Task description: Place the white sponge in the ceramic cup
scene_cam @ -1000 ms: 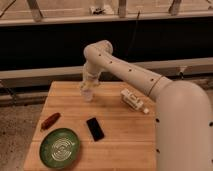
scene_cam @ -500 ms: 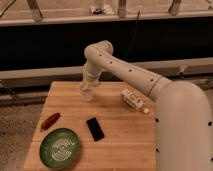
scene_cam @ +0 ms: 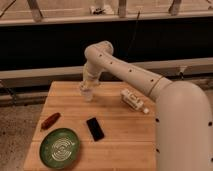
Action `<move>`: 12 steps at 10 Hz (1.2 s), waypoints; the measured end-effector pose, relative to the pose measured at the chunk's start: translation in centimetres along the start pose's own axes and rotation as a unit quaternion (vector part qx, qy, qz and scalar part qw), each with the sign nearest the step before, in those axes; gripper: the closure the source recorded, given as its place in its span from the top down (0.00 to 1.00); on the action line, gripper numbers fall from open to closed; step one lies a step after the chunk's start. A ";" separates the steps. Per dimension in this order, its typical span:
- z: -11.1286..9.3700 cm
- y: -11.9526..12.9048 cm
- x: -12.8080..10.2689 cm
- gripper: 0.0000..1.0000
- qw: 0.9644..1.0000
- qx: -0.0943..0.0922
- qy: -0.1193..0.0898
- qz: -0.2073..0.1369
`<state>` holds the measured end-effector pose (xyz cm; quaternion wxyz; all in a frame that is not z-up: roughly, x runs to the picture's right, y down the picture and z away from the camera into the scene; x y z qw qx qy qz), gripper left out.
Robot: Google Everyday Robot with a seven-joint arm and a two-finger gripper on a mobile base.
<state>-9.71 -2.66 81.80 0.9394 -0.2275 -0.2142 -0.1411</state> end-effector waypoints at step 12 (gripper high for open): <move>-0.1 -0.4 0.3 0.79 1.000 0.014 0.000 0.011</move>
